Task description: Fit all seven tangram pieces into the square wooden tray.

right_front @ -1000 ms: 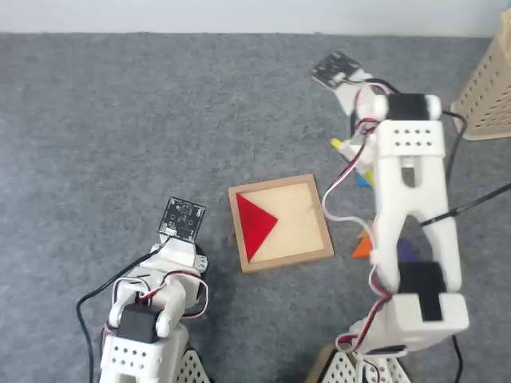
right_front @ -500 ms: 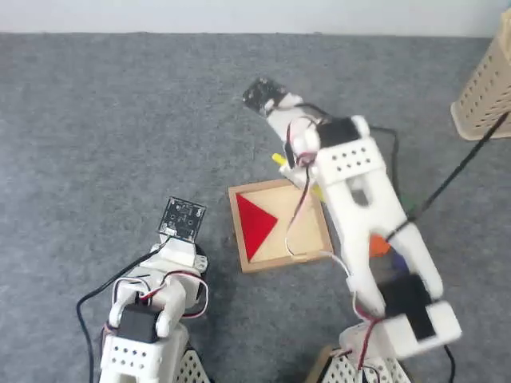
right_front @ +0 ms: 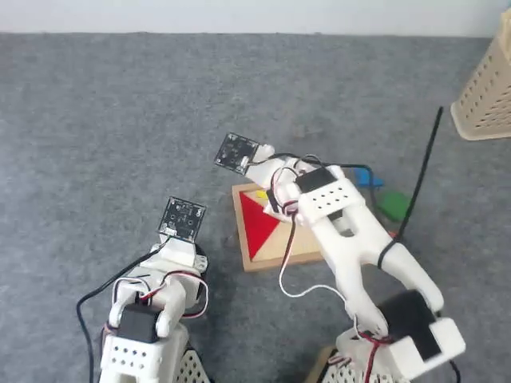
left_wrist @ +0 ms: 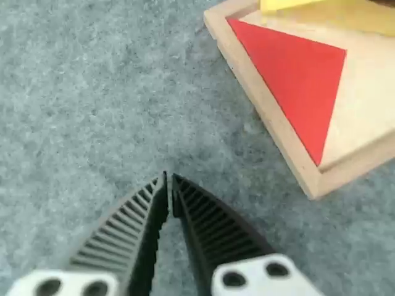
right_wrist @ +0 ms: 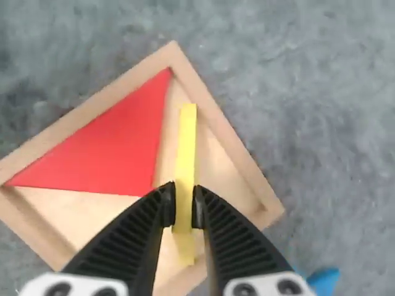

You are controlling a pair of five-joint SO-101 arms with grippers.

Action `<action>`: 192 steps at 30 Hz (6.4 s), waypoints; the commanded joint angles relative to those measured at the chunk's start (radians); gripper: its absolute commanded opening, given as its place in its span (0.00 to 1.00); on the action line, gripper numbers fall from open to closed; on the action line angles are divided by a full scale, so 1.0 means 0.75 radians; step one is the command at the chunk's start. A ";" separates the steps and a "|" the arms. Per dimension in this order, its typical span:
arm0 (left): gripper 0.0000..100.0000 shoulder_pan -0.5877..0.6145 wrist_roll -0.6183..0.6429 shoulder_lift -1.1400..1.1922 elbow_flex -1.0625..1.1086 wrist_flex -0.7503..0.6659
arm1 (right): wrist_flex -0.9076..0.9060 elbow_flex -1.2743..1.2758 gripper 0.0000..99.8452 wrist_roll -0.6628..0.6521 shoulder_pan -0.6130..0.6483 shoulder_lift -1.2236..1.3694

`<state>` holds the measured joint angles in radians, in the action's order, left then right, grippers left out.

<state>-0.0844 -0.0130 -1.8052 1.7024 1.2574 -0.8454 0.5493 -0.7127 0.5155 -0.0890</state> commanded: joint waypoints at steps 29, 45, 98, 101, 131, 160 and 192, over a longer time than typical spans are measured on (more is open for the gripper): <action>0.01 0.008 0.012 -0.027 -0.024 0.008 | -0.079 0.311 0.00 0.049 -0.015 -0.353; 0.01 0.008 0.012 -0.027 -0.024 0.008 | -0.066 -0.068 0.01 0.004 -0.173 0.216; 0.01 0.008 0.012 -0.027 -0.024 0.008 | -0.578 0.194 0.25 -0.243 -0.684 -0.146; 0.01 0.008 0.012 -0.027 -0.024 0.008 | -0.498 0.184 0.24 -0.252 -0.713 -0.019; 0.01 0.008 0.012 -0.027 -0.024 0.008 | -0.457 -0.501 0.10 0.503 -0.721 0.472; 0.01 0.008 0.012 -0.027 -0.024 0.008 | -0.247 0.047 0.27 0.025 -0.647 0.175; 0.01 0.008 0.012 -0.027 -0.024 0.008 | -0.656 -0.624 0.01 0.849 -0.496 0.287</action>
<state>-0.0844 -0.0130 -1.8052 1.7024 1.2574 -1.3165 0.1550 -0.1128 0.0522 0.1381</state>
